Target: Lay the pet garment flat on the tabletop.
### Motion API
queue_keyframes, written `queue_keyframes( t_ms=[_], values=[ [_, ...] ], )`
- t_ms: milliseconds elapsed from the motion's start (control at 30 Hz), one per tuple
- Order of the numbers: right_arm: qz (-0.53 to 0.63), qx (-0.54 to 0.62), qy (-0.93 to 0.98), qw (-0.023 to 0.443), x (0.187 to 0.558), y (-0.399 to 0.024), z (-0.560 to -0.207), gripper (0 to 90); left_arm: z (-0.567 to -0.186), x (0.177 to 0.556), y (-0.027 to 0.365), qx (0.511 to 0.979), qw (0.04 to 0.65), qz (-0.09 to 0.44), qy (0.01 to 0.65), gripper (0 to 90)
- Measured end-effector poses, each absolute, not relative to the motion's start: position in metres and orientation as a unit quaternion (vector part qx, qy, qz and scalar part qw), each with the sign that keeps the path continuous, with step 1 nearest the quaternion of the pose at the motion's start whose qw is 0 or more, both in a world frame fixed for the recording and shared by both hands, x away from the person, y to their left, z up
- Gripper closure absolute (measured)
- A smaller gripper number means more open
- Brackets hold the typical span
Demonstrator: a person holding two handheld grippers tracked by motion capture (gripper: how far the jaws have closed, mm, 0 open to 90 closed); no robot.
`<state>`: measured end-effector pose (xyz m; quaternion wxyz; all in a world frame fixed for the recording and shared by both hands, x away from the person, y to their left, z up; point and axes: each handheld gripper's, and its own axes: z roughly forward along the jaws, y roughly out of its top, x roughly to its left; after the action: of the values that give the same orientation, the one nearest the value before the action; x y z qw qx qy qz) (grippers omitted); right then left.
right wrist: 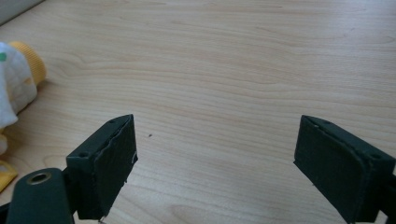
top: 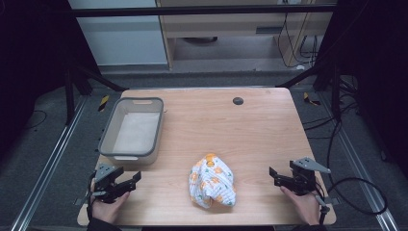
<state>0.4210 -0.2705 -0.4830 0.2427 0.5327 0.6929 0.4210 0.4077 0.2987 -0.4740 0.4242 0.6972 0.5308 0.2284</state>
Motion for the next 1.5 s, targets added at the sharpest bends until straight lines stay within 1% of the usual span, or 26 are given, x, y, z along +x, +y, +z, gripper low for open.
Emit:
queue_keyframes(
  t_ms=[167, 333, 467, 567, 867, 1233, 1500],
  values=[
    [0.426, 0.528, 0.695, 0.24, 0.416, -0.268, -0.479, 14.3, -0.472, 0.405, 0.291, 0.709, 0.422, 0.224, 0.519, 22.6],
    [0.441, 0.514, 0.697, 0.236, 0.412, -0.265, -0.474, 21.5, -0.467, 0.402, 0.29, 0.706, 0.433, 0.227, 0.513, 23.0],
    [0.448, 0.502, 0.703, 0.23, 0.411, -0.261, -0.469, 26.9, -0.462, 0.401, 0.287, 0.701, 0.44, 0.227, 0.512, 25.2],
    [0.453, 0.492, 0.707, 0.23, 0.412, -0.259, -0.464, 29.9, -0.456, 0.401, 0.285, 0.698, 0.443, 0.239, 0.509, 26.5],
    [0.473, 0.475, 0.706, 0.229, 0.417, -0.256, -0.441, 36.6, -0.435, 0.402, 0.281, 0.688, 0.469, 0.241, 0.499, 32.2],
    [0.486, 0.454, 0.713, 0.222, 0.425, -0.242, -0.421, 39.9, -0.412, 0.41, 0.269, 0.684, 0.491, 0.244, 0.482, 35.3],
    [0.493, 0.431, 0.724, 0.216, 0.434, -0.224, -0.409, 40.6, -0.401, 0.42, 0.249, 0.694, 0.496, 0.238, 0.465, 38.7]
  ],
)
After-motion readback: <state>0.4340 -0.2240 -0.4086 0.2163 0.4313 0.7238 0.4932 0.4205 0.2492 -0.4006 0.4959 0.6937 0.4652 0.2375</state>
